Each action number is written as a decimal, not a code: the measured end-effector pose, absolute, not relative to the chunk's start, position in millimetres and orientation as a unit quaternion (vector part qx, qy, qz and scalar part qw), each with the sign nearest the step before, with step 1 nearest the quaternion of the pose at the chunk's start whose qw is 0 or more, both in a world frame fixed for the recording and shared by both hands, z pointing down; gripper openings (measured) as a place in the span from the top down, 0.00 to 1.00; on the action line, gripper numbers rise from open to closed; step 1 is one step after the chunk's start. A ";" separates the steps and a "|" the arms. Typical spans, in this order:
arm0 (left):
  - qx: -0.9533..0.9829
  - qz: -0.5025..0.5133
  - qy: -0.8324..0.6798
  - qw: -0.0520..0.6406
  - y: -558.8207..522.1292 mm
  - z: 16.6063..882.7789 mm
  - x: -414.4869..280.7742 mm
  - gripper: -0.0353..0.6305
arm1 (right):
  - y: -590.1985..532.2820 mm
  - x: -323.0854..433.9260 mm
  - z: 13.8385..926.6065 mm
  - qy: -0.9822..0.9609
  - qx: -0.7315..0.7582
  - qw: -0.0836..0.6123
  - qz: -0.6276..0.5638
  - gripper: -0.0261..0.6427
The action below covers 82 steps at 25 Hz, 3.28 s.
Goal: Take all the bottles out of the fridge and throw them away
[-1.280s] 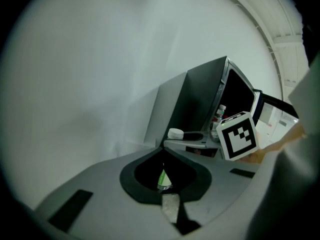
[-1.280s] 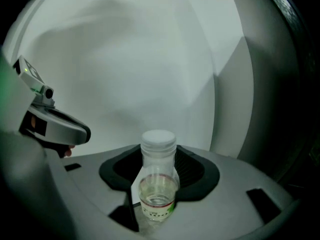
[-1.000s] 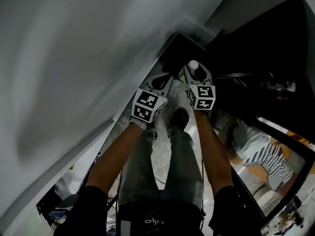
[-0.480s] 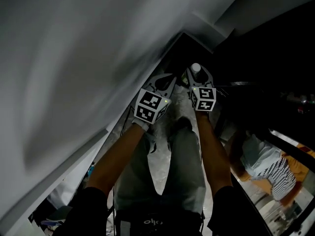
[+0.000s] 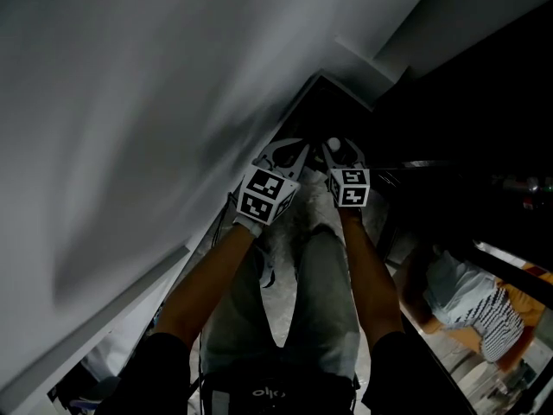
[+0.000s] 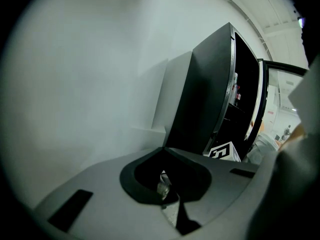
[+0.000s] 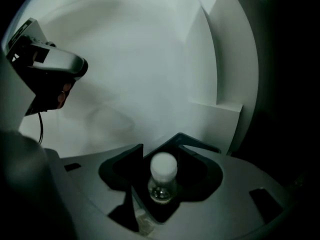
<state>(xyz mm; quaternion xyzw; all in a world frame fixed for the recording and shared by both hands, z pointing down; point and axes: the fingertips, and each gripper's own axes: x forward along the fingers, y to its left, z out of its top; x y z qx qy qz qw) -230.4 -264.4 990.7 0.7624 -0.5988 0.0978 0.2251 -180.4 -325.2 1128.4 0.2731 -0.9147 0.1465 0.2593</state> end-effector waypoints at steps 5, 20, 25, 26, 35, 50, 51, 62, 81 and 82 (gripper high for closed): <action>0.759 0.100 -0.598 0.235 -256.0 967.7 -228.2 0.94 | -313.5 -170.7 1105.0 -0.910 0.271 0.271 0.158 0.64; 0.768 0.069 -0.587 0.247 -224.1 711.5 -221.6 0.94 | -252.5 -139.2 786.7 -0.907 0.313 0.235 0.155 0.76; 0.785 0.057 -0.572 0.233 -204.8 631.0 -213.6 0.94 | -226.9 -129.5 683.0 -0.902 0.349 0.210 0.142 0.94; 0.789 0.055 -0.567 0.230 -201.9 618.9 -211.3 0.94 | -222.9 -127.9 666.4 -0.902 0.354 0.202 0.142 0.95; 0.822 0.043 -0.533 0.197 -184.7 535.6 -177.7 0.94 | -194.1 -103.3 543.9 -0.907 0.378 0.149 0.108 0.95; 0.865 0.054 -0.476 0.147 -185.6 469.5 -33.2 0.94 | -185.2 34.5 465.8 -0.897 0.416 0.125 0.079 0.95; 0.867 0.055 -0.474 0.144 -188.6 465.1 -22.3 0.94 | -187.1 46.8 461.9 -0.896 0.420 0.125 0.078 0.95; 0.887 0.059 -0.439 0.127 -200.8 450.3 73.6 0.94 | -196.2 158.0 454.6 -0.871 0.469 0.119 0.080 0.95; 0.898 0.077 -0.415 0.124 -194.1 455.0 133.6 0.94 | -189.8 208.9 456.4 -0.866 0.481 0.110 0.083 0.95; 0.898 0.078 -0.415 0.123 -192.9 455.3 136.5 0.94 | -189.3 210.3 456.9 -0.866 0.480 0.110 0.083 0.95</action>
